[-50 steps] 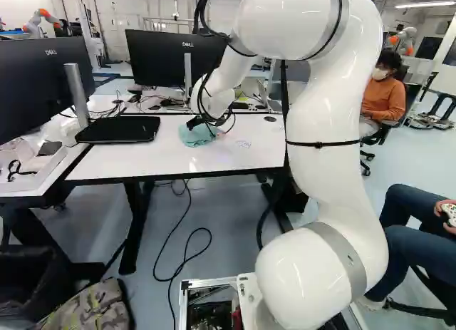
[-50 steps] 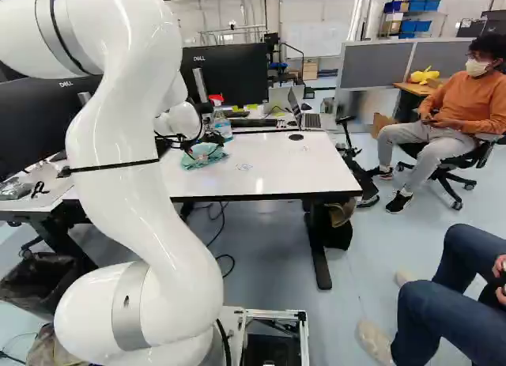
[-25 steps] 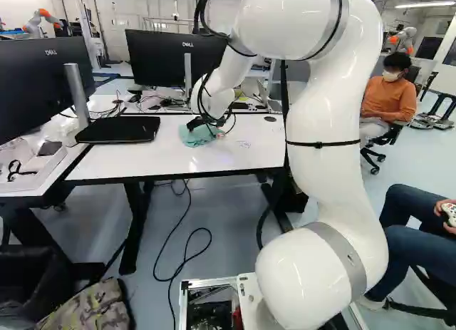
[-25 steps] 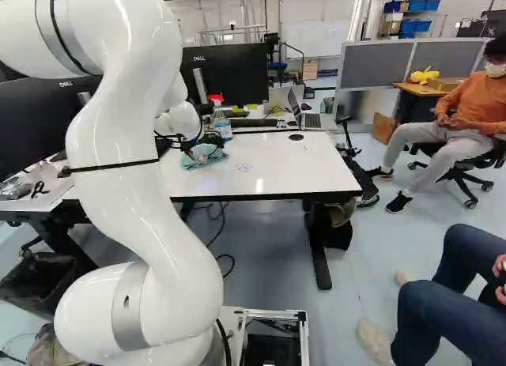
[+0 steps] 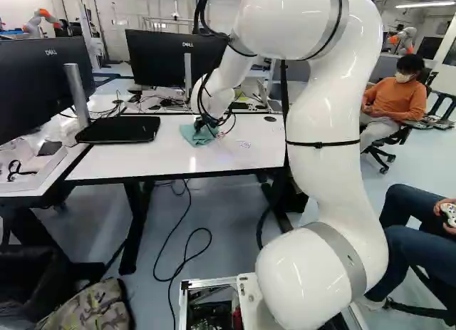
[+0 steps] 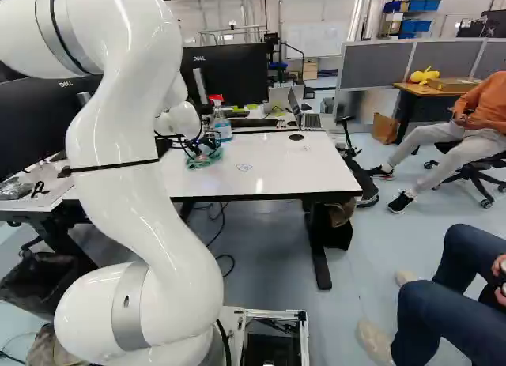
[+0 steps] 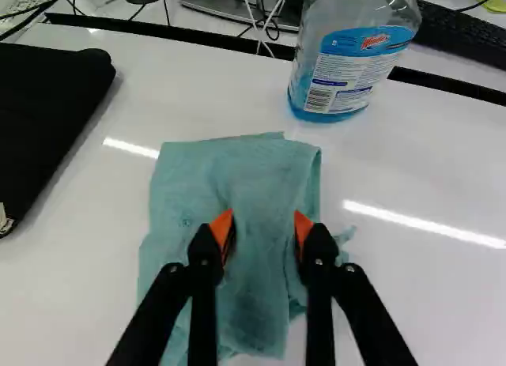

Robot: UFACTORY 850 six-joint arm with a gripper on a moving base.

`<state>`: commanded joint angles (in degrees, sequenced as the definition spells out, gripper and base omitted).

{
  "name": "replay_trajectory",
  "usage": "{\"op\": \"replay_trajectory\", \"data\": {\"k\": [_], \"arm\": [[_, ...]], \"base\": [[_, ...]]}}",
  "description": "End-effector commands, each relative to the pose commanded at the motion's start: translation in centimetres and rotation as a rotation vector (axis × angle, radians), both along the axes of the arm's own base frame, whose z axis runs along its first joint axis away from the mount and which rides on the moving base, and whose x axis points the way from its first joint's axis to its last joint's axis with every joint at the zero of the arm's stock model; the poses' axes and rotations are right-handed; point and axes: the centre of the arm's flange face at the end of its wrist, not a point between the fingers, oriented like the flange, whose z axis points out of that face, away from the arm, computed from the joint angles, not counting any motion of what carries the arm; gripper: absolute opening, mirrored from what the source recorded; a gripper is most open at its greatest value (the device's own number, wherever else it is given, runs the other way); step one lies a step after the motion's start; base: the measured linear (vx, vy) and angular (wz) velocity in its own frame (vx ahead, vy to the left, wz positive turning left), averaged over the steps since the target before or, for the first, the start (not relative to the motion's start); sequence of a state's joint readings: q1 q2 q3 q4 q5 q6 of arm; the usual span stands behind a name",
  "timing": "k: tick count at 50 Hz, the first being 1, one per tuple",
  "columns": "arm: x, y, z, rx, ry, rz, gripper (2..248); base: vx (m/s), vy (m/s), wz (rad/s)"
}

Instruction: Clean the table with the green towel

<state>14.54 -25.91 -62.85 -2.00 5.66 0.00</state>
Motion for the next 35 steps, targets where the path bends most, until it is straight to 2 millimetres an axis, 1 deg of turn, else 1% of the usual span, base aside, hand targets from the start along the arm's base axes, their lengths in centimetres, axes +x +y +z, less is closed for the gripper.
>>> {"op": "replay_trajectory", "data": {"k": [1, 2, 7, 8, 12, 13, 22, 35], "arm": [[0.0, 0.0, 0.0, 0.0, 0.0, 0.0, 132], [0.0, 0.0, 0.0, 0.0, 0.0, 0.0, 94], [0.0, 0.0, 0.0, 0.0, 0.0, 0.0, 94], [0.0, 0.0, 0.0, 0.0, 0.0, 0.0, 58], [0.0, 0.0, 0.0, 0.0, 0.0, 0.0, 58], [0.0, 0.0, 0.0, 0.0, 0.0, 0.0, 37], [0.0, 0.0, 0.1, 0.001, -0.002, 0.0, 34], [-0.4, -0.1, 1.5, 0.006, -0.022, 0.0, 34]], "base": [[0.0, 0.0, 0.0], [0.0, 0.0, 0.0], [0.0, 0.0, 0.0], [0.0, 0.0, 0.0], [0.0, 0.0, 0.0], [0.0, 0.0, 0.0], [0.0, 0.0, 0.0], [0.0, 0.0, 0.0]]}}
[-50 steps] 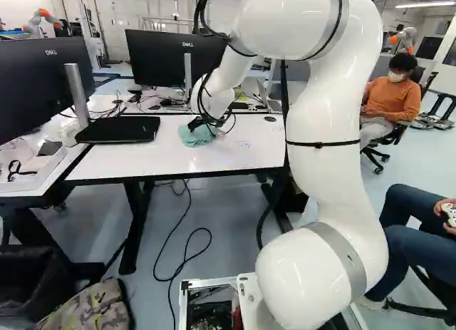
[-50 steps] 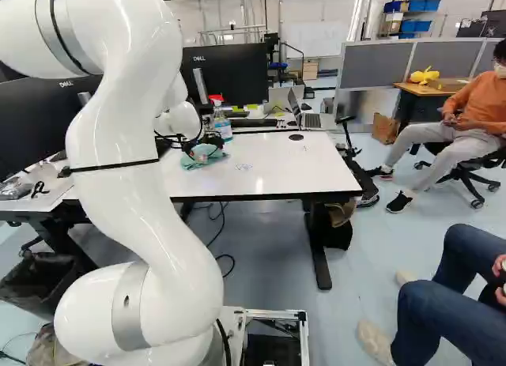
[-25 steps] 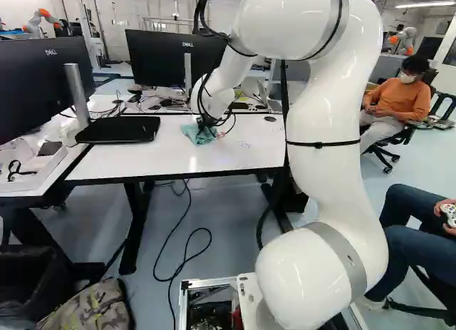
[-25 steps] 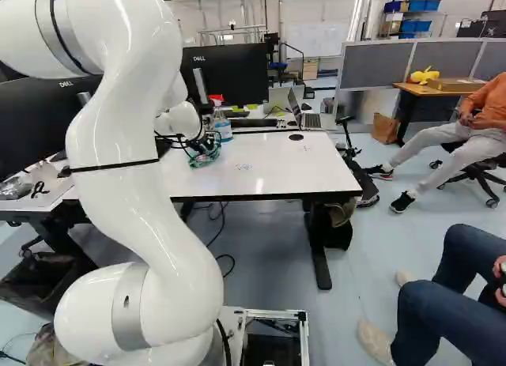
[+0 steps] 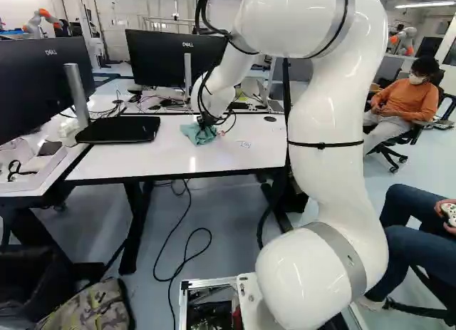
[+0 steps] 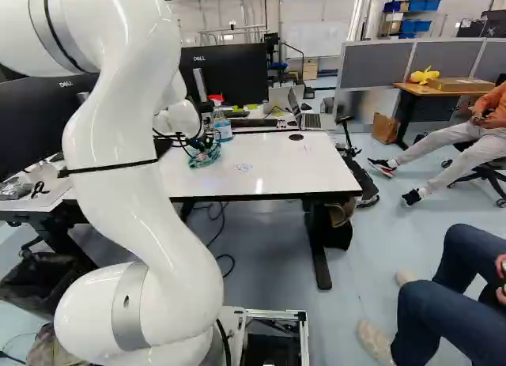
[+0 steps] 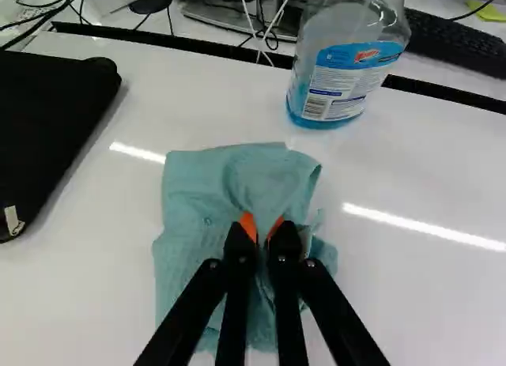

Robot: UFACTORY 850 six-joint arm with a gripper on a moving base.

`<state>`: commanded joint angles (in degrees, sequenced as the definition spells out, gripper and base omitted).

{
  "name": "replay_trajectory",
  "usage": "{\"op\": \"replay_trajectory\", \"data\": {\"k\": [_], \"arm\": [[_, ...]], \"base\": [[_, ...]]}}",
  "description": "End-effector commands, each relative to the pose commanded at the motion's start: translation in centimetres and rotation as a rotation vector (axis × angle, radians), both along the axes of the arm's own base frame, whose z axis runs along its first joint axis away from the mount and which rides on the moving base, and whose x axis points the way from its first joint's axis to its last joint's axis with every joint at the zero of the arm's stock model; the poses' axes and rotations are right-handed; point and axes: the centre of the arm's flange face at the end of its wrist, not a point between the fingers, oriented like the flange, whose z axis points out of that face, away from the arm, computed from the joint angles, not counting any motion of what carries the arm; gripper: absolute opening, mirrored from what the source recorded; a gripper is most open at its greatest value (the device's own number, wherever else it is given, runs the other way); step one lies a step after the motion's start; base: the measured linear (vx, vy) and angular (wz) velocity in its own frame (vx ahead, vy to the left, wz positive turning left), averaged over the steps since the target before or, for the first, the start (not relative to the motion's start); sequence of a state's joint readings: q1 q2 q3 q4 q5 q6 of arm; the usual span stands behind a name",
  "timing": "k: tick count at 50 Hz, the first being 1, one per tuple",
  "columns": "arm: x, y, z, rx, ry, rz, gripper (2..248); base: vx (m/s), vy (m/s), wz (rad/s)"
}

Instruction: Clean the table with the green towel

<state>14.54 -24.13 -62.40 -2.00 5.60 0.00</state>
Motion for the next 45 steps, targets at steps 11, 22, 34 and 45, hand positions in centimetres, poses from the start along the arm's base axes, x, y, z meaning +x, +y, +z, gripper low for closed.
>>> {"op": "replay_trajectory", "data": {"k": [11, 22, 34, 45], "arm": [[-0.5, -0.1, 1.2, -0.003, 0.01, -0.001, 34], [-1.2, -0.3, 2.3, -0.011, 0.034, -0.002, 34], [-1.8, -0.7, 3.5, -0.018, 0.055, -0.006, 34], [-2.4, -1.5, 4.7, -0.021, 0.065, -0.017, 34]], "base": [[0.0, 0.0, 0.0], [0.0, 0.0, 0.0], [0.0, 0.0, 0.0], [0.0, 0.0, 0.0]]}}
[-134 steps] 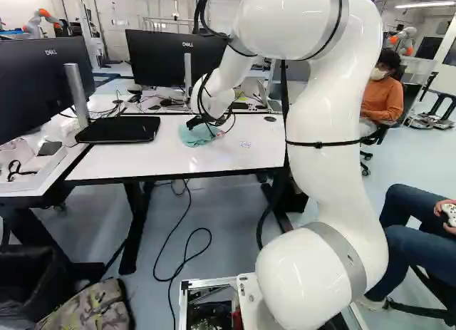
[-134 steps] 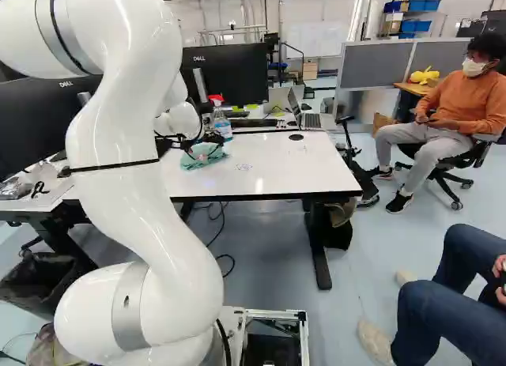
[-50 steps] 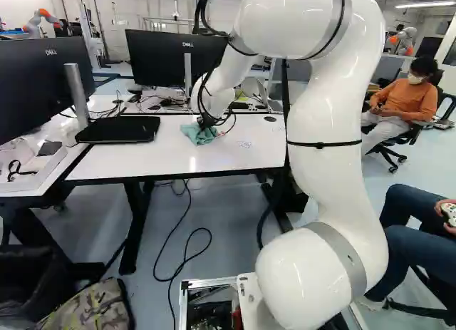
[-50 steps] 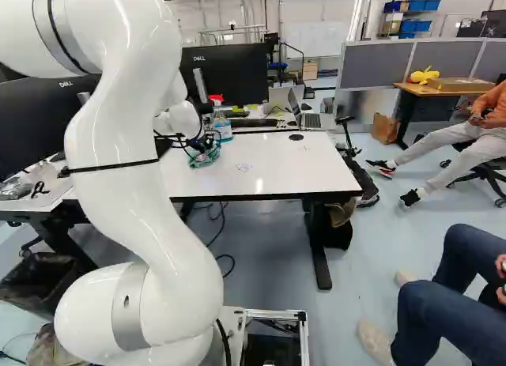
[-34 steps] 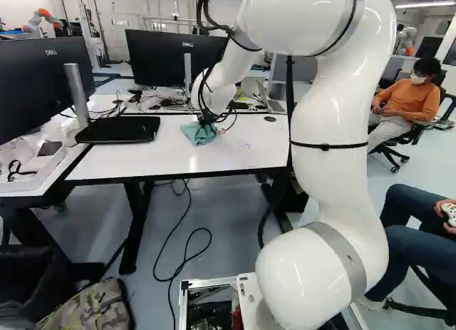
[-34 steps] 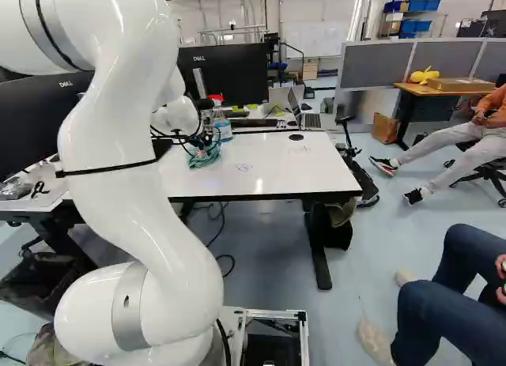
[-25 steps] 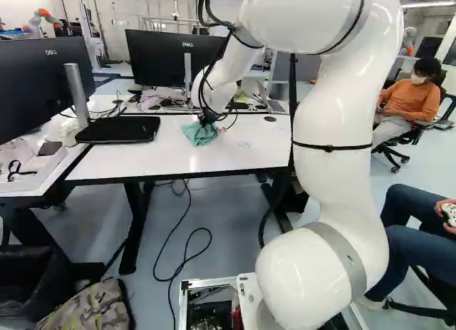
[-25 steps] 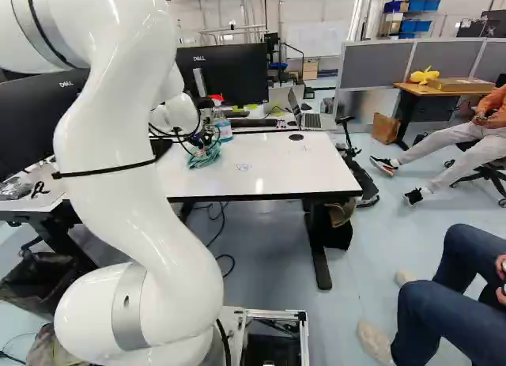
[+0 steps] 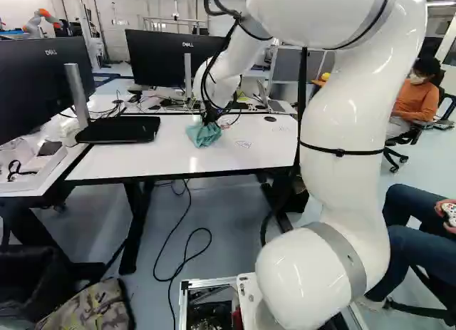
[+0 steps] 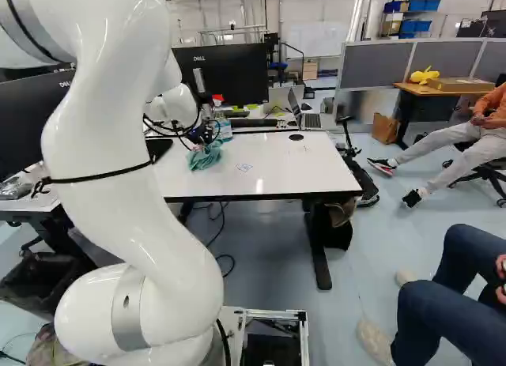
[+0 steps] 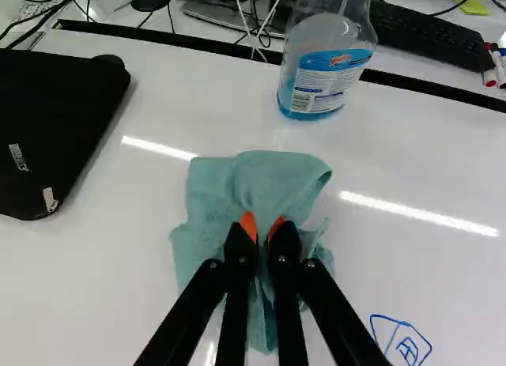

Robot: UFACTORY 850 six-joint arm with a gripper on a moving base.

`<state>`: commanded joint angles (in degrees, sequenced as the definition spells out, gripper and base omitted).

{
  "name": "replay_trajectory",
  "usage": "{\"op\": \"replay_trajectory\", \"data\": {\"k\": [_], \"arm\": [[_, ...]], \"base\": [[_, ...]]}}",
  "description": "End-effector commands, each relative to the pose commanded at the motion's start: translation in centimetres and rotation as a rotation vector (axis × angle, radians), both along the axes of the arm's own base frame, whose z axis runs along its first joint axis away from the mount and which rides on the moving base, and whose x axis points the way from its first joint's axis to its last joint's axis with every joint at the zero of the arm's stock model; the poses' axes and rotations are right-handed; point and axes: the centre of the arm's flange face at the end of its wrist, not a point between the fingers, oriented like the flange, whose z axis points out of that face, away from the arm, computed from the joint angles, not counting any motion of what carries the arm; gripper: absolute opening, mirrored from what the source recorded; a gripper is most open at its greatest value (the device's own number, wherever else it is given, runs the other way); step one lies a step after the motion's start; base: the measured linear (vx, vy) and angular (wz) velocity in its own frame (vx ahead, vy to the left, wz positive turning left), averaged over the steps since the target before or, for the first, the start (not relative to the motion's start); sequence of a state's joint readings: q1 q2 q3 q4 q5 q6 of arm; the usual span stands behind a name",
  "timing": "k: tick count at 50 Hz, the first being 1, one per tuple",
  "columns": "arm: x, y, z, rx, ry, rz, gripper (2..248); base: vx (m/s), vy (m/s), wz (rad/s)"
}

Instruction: Clean the table with the green towel

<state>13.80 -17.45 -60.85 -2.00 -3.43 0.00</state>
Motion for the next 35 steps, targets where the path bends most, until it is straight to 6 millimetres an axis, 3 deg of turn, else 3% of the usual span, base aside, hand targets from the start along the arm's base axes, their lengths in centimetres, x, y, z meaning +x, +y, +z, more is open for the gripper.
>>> {"op": "replay_trajectory", "data": {"k": [19, 35], "arm": [[-0.9, -0.3, 2.3, 0.005, -0.021, -0.002, 34], [-2.2, -0.9, 2.3, 0.003, -0.016, -0.007, 34]], "base": [[0.0, 0.0, 0.0], [0.0, 0.0, 0.0]]}}
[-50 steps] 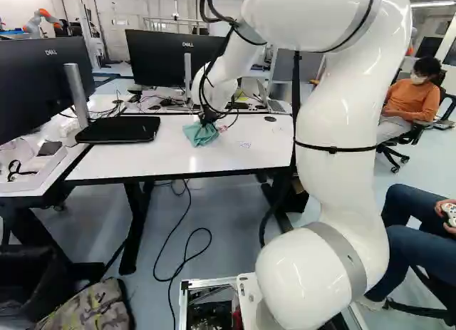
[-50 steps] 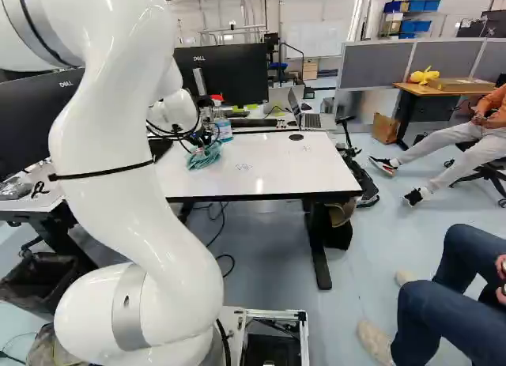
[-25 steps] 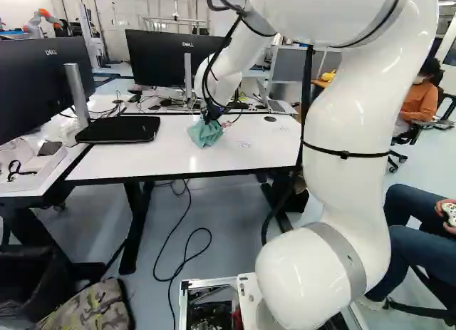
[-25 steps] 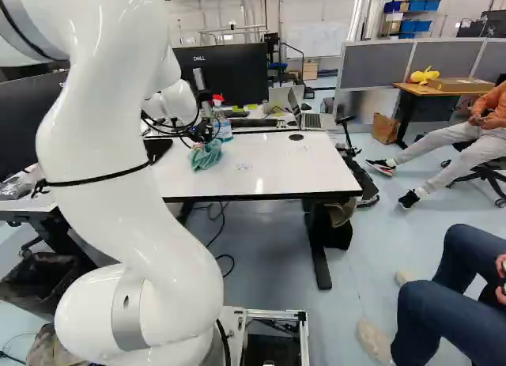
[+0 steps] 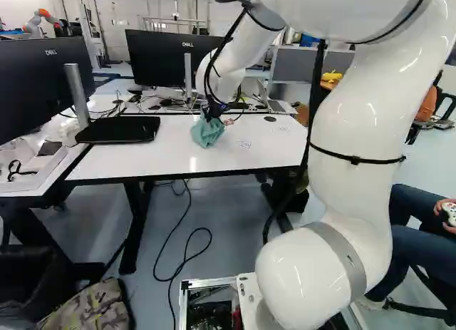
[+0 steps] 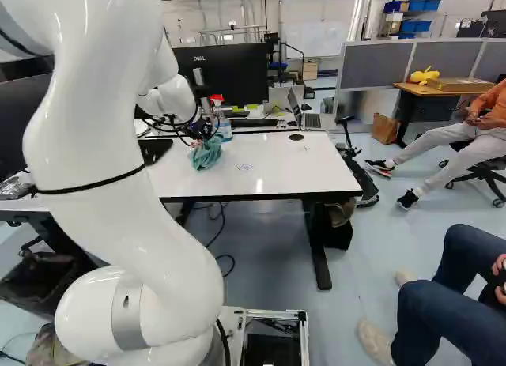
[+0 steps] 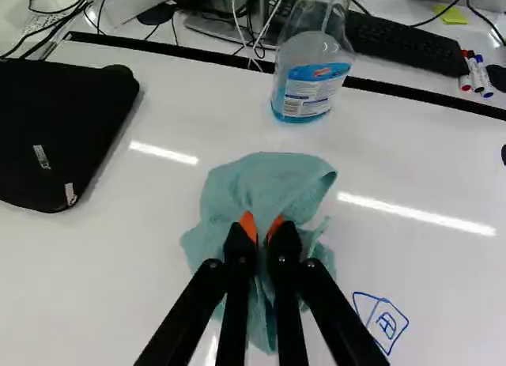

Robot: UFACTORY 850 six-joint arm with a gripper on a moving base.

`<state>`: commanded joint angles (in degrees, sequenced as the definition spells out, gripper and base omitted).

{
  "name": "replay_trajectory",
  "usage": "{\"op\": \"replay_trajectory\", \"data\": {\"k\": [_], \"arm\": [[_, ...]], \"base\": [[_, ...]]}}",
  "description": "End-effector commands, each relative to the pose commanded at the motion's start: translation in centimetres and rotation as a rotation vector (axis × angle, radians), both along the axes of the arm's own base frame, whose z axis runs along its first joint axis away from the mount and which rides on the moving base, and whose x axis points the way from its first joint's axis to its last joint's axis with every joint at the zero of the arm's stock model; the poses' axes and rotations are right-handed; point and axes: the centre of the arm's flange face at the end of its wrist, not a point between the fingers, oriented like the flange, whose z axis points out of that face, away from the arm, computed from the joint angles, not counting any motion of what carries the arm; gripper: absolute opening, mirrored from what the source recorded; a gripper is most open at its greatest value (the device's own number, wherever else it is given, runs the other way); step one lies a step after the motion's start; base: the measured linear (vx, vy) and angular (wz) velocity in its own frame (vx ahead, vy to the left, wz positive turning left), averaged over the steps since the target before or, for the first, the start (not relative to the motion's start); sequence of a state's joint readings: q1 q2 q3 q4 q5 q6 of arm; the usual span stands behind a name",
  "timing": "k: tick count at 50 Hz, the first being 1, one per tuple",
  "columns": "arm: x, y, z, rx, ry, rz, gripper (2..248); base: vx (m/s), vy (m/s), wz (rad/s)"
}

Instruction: Clean the table with the green towel

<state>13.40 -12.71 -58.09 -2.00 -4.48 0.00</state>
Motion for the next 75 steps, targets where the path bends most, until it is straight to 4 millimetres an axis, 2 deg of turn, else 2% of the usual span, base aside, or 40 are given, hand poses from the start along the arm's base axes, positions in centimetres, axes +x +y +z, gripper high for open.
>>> {"op": "replay_trajectory", "data": {"k": [17, 34, 58, 75], "arm": [[-2.3, -1.3, 0.2, 0.003, -0.009, -0.014, 34], [-4.6, -3.5, 0.4, 0.008, -0.032, -0.046, 34], [-6.3, -7.4, 0.4, 0.008, -0.036, -0.12, 34], [-6.4, -10.2, 0.4, 0.007, -0.036, -0.178, 34]], "base": [[0.0, 0.0, 0.0], [0.0, 0.0, 0.0], [0.0, 0.0, 0.0], [0.0, 0.0, 0.0]]}}
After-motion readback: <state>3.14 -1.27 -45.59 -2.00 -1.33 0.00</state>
